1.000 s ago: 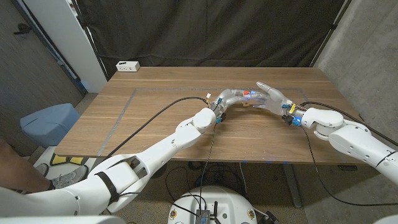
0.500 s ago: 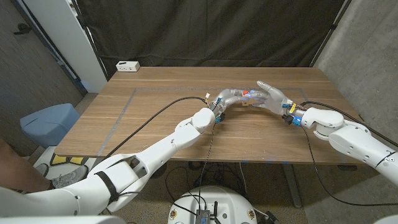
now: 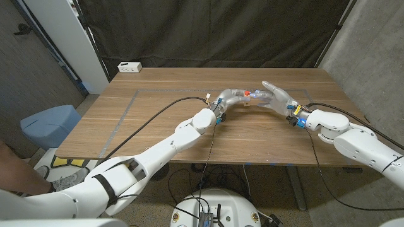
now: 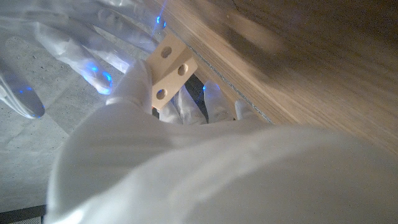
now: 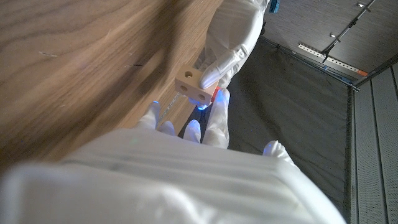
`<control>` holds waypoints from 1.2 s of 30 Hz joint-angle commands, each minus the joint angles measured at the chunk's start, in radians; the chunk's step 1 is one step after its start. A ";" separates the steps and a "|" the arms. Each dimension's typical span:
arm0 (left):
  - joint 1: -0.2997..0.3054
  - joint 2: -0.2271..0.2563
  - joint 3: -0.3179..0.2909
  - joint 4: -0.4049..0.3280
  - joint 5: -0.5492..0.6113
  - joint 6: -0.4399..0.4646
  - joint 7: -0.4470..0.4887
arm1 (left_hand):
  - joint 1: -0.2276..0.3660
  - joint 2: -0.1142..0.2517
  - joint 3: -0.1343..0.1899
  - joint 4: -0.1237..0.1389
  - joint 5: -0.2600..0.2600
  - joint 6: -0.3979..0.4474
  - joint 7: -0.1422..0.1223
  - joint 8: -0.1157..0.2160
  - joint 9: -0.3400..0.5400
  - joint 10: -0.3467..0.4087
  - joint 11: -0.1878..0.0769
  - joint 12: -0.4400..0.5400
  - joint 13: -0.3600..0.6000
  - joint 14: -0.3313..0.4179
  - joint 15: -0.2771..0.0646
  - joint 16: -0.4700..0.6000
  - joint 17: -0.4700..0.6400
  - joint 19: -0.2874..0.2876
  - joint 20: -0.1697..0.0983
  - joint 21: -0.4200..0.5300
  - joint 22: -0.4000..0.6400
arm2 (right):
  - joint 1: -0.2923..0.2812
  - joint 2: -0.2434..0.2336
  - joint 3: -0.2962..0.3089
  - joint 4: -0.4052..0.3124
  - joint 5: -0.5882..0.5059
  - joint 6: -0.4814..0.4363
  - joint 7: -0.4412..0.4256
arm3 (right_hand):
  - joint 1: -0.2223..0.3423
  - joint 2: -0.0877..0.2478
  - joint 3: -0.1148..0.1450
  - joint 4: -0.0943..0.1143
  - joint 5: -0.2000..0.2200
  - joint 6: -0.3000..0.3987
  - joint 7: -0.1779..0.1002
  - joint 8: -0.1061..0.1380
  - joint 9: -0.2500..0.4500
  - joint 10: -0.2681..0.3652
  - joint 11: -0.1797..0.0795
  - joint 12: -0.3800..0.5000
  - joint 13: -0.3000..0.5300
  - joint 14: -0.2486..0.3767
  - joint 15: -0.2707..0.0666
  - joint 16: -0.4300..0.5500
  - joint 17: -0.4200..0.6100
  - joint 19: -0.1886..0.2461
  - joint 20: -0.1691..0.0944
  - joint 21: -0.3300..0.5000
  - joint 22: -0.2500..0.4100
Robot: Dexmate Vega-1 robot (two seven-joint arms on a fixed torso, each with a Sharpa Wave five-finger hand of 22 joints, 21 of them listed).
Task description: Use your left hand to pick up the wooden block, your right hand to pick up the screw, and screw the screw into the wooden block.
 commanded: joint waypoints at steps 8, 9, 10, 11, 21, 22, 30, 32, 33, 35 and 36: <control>0.015 0.055 -0.019 -0.071 -0.005 0.004 -0.034 | -0.033 0.068 0.042 0.036 0.005 0.069 0.055 0.004 0.001 0.011 -0.001 0.079 0.174 0.007 -0.062 0.004 0.003 0.002 0.004 0.006 0.005 | -0.035 0.049 0.009 -0.031 -0.064 0.041 -0.128 | 0.031 0.007 0.002 -0.018 0.008 -0.004 -0.019 -0.026 0.002 0.041 -0.027 -0.003 0.003 0.056 -0.077 0.007 -0.004 0.074 -0.015 0.015 0.000; 0.015 0.058 -0.019 -0.073 -0.004 0.001 -0.036 | -0.033 0.068 0.041 0.036 0.005 0.070 0.055 0.004 0.001 0.011 -0.002 0.079 0.174 0.007 -0.062 0.004 0.003 0.002 0.004 0.006 0.005 | -0.037 0.052 0.011 -0.036 -0.062 0.035 -0.138 | 0.033 0.007 0.002 -0.019 0.008 -0.005 -0.019 -0.027 0.002 0.043 -0.030 -0.003 0.003 0.059 -0.083 0.007 -0.004 0.077 -0.017 0.014 0.000; 0.014 0.061 -0.021 -0.074 -0.005 -0.002 -0.040 | -0.033 0.068 0.041 0.036 0.005 0.070 0.054 0.005 0.001 0.011 -0.002 0.079 0.174 0.007 -0.062 0.004 0.003 0.001 0.005 0.006 0.005 | -0.037 0.052 0.009 -0.038 -0.067 0.035 -0.141 | 0.035 0.006 0.002 -0.021 0.008 -0.016 -0.024 -0.033 0.002 0.047 -0.031 -0.003 0.003 0.064 -0.090 0.007 -0.005 0.080 -0.021 0.014 0.000; 0.013 0.063 -0.022 -0.075 -0.006 -0.006 -0.044 | -0.034 0.068 0.041 0.036 0.005 0.069 0.054 0.004 0.001 0.011 -0.002 0.079 0.174 0.007 -0.062 0.004 0.003 0.002 0.005 0.006 0.005 | -0.037 0.053 0.009 -0.040 -0.069 0.035 -0.145 | 0.036 0.006 0.002 -0.022 0.007 -0.020 -0.026 -0.034 0.002 0.049 -0.032 -0.004 0.003 0.065 -0.092 0.007 -0.005 0.084 -0.026 0.014 0.000; 0.013 0.091 -0.034 -0.081 -0.021 -0.034 -0.089 | -0.034 0.067 0.041 0.036 0.005 0.070 0.054 0.005 0.001 0.011 -0.001 0.079 0.174 0.007 -0.063 0.004 0.002 0.001 0.005 0.006 0.005 | -0.057 0.070 0.017 -0.063 -0.098 0.036 -0.206 | 0.052 0.003 0.004 -0.033 0.007 -0.100 -0.074 -0.059 0.002 0.062 -0.039 -0.011 0.003 0.083 -0.105 0.002 -0.007 0.098 -0.038 0.007 -0.001; 0.013 0.091 -0.034 -0.081 -0.021 -0.034 -0.090 | -0.034 0.067 0.041 0.036 0.005 0.070 0.054 0.005 0.001 0.010 -0.001 0.078 0.174 0.007 -0.063 0.004 0.002 0.001 0.005 0.006 0.005 | -0.057 0.071 0.017 -0.064 -0.098 0.034 -0.207 | 0.052 0.003 0.005 -0.034 0.006 -0.104 -0.076 -0.060 0.002 0.064 -0.037 -0.011 0.003 0.084 -0.106 0.001 -0.007 0.098 -0.038 0.006 -0.001; 0.026 0.132 -0.050 -0.127 -0.035 -0.034 -0.126 | -0.035 0.069 0.040 0.038 0.005 0.068 0.056 0.004 0.001 0.010 -0.002 0.079 0.174 0.005 -0.060 0.004 0.003 0.000 0.005 0.006 0.005 | -0.069 0.093 0.010 -0.079 -0.126 0.035 -0.251 | 0.062 0.000 0.005 -0.041 0.005 -0.195 -0.098 -0.068 0.002 0.072 -0.032 -0.017 0.003 0.096 -0.108 -0.004 -0.008 0.106 -0.050 0.001 -0.001; 0.027 0.137 -0.052 -0.128 -0.040 -0.040 -0.136 | -0.036 0.068 0.040 0.038 0.005 0.068 0.056 0.004 0.001 0.010 -0.001 0.079 0.174 0.005 -0.060 0.004 0.003 0.000 0.006 0.006 0.005 | -0.070 0.096 0.009 -0.080 -0.125 0.037 -0.250 | 0.063 0.000 0.005 -0.043 0.005 -0.206 -0.097 -0.066 0.002 0.072 -0.035 -0.018 0.003 0.100 -0.110 -0.005 -0.008 0.110 -0.064 0.000 -0.001; 0.028 0.138 -0.052 -0.129 -0.040 -0.042 -0.138 | -0.035 0.068 0.040 0.037 0.005 0.068 0.056 0.004 0.001 0.010 -0.002 0.079 0.174 0.005 -0.061 0.004 0.002 -0.001 0.005 0.006 0.005 | -0.070 0.096 0.009 -0.080 -0.127 0.037 -0.250 | 0.064 -0.001 0.004 -0.044 0.005 -0.229 -0.093 -0.068 0.001 0.072 -0.034 -0.020 0.002 0.101 -0.112 -0.007 -0.008 0.108 -0.074 -0.002 -0.001; 0.034 0.139 -0.054 -0.136 -0.043 -0.039 -0.137 | -0.035 0.068 0.040 0.037 0.005 0.068 0.055 0.004 0.001 0.010 -0.002 0.079 0.175 0.005 -0.059 0.003 0.002 -0.001 0.005 0.006 0.005 | -0.071 0.100 0.012 -0.082 -0.123 0.032 -0.257 | 0.066 -0.001 0.003 -0.046 0.004 -0.280 -0.098 -0.069 0.001 0.073 -0.036 -0.022 0.002 0.104 -0.119 -0.010 -0.007 0.105 -0.101 -0.006 -0.002; 0.038 0.141 -0.055 -0.143 -0.043 -0.036 -0.135 | -0.035 0.069 0.040 0.038 0.005 0.068 0.055 0.004 0.001 0.010 -0.001 0.079 0.175 0.005 -0.060 0.003 0.002 -0.001 0.005 0.006 0.005 | -0.070 0.101 0.013 -0.081 -0.122 0.034 -0.255 | 0.066 -0.001 0.003 -0.046 0.004 -0.287 -0.096 -0.068 0.001 0.070 -0.039 -0.024 0.002 0.104 -0.120 -0.010 -0.007 0.105 -0.108 -0.006 -0.002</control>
